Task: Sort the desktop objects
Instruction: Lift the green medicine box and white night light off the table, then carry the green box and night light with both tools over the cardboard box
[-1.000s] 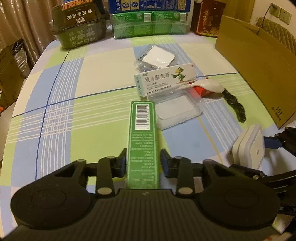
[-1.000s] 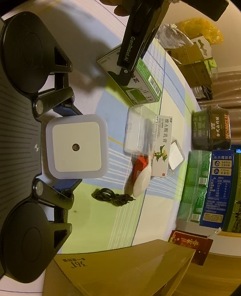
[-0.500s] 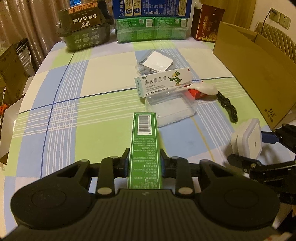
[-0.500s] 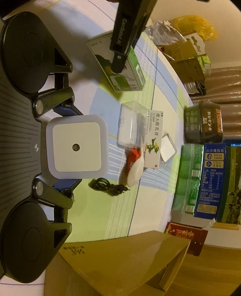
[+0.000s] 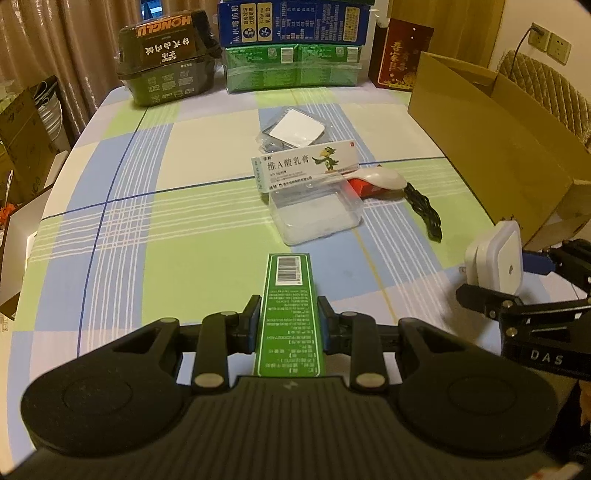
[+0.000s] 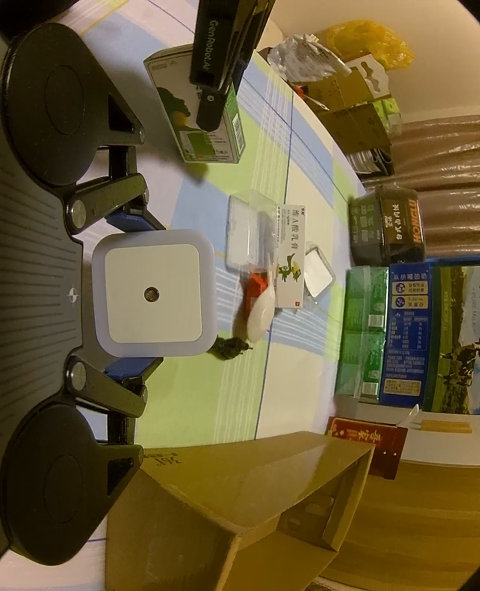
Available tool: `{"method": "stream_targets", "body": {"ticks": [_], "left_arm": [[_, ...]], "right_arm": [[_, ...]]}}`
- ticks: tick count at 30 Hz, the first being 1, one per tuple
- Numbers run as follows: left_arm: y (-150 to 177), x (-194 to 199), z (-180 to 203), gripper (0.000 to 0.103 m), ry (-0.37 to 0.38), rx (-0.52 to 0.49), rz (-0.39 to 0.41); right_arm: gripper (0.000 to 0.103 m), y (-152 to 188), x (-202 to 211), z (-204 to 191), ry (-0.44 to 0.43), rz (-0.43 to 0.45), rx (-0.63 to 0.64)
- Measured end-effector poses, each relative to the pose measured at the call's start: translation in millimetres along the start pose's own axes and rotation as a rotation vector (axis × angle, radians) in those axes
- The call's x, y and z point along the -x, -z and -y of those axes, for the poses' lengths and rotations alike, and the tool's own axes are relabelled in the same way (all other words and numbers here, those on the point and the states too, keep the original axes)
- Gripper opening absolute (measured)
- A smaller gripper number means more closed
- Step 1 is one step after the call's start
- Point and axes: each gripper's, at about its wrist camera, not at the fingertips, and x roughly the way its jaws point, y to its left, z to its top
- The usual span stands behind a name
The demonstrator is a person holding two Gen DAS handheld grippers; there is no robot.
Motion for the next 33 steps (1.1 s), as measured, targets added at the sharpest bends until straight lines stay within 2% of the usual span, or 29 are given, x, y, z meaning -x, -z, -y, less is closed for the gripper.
{"method": "stream_targets", "body": {"ticks": [10,21,33], "left_arm": [[11.0,-27.6,9.7,0.027,-0.001,0.008,-0.073],[9.2,-40.9,9.4,0.025,-0.01,0.003,-0.11],[-1.5,-1.9,17.6,0.025,0.005,0.012,-0.036]], "right_arm": [[0.062,2.8,-4.9,2.5,-0.004,-0.02,-0.002],[0.062,2.9,-8.4,3.4,-0.008,-0.024,-0.009],[0.062,-3.3,8.8,6.4,-0.003,0.014,-0.034]]}}
